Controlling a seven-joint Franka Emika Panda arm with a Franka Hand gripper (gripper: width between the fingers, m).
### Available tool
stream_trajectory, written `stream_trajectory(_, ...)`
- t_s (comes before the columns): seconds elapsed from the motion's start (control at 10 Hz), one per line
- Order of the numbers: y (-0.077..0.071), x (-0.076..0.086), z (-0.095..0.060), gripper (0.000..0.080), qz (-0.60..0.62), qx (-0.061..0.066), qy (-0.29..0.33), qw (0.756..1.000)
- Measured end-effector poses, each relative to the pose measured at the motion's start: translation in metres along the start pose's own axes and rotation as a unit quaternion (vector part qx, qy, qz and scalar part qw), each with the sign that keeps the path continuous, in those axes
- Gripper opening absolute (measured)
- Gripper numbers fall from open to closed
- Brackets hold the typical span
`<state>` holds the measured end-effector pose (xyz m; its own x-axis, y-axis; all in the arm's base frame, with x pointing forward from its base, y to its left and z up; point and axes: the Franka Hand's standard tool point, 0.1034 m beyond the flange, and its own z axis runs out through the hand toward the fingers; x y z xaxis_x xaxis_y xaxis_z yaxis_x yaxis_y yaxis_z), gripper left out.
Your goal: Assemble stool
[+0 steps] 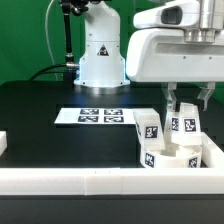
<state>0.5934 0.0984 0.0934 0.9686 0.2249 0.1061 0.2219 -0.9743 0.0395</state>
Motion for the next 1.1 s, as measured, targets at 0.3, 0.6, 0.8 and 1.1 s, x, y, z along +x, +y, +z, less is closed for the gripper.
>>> stream_trajectory(0.3, 0.0027, 0.003, 0.0004, 0.0337, 0.179, 0.04, -0.028, 0.983)
stream_trajectory(0.6, 0.0002, 0.0036, 0.0001, 0.0337, 0.26, 0.039, -0.031, 0.964)
stream_trajectory(0.8, -0.0005, 0.0033, 0.0008, 0.0337, 0.307, 0.039, -0.033, 0.95)
stream_trajectory(1.1, -0.0025, 0.0042, 0.002, 0.0337, 0.451, 0.056, -0.045, 0.889)
